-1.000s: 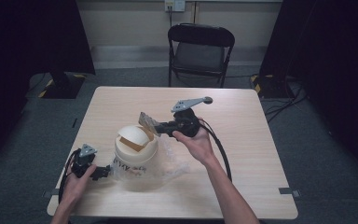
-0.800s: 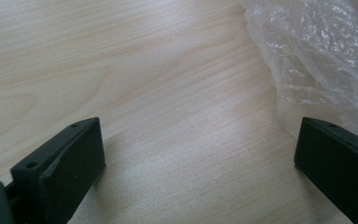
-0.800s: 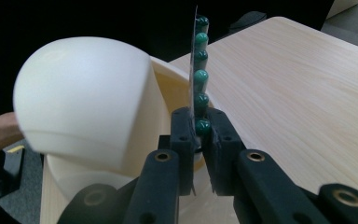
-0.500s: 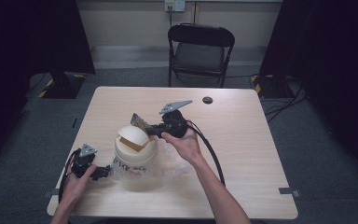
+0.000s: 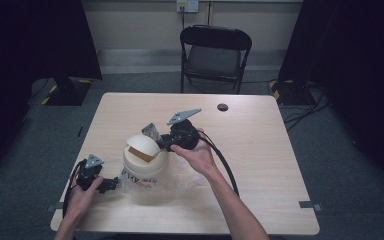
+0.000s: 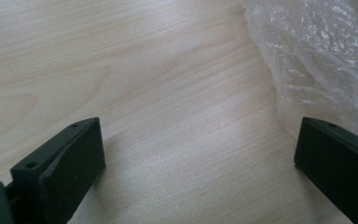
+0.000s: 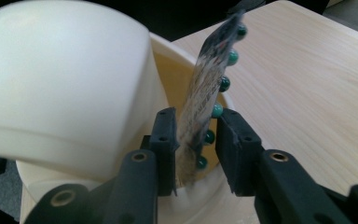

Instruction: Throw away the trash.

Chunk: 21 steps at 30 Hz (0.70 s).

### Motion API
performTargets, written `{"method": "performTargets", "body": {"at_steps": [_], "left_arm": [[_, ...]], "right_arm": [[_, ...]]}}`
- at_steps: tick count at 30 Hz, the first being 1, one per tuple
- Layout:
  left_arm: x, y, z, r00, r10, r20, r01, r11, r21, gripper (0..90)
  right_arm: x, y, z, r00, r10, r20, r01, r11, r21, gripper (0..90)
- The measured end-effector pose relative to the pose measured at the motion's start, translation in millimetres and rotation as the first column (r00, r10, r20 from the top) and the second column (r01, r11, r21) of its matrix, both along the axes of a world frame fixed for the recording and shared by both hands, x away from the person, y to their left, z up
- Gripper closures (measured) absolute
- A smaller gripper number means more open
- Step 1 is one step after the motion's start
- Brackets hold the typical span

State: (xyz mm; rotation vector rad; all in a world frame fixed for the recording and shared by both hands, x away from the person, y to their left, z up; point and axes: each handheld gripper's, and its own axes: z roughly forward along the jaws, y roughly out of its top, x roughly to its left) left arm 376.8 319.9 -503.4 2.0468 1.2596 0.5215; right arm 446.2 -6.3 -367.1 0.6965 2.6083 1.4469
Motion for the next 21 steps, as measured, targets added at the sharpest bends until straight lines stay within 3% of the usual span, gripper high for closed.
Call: {"method": "performTargets", "body": {"at_steps": [4,18,20,21], "left_arm": [[0.0,0.0,0.0,1.0,0.0,0.0,0.0,1.0,0.0,1.0],[0.3,0.1,0.0,1.0,-0.001,0.001,0.001,1.0,0.001,0.8],[0.3,0.1,0.0,1.0,-0.001,0.001,0.001,1.0,0.002,0.8],[0.3,0.1,0.1,1.0,-0.001,0.001,0.001,1.0,0.002,0.8]], "right_arm": [[8.2,-0.5,3.9,0.9999,-0.01,-0.013,0.011,0.9994,0.033,68.6],[28.9,15.7,16.6,0.9998,0.002,-0.021,-0.001,0.9982,0.061,68.1],[28.8,18.3,18.0,0.9999,0.005,-0.015,-0.004,0.9984,0.056,70.1],[27.1,19.4,18.9,0.9999,0.011,-0.007,-0.01,0.9986,0.052,77.2]]}}
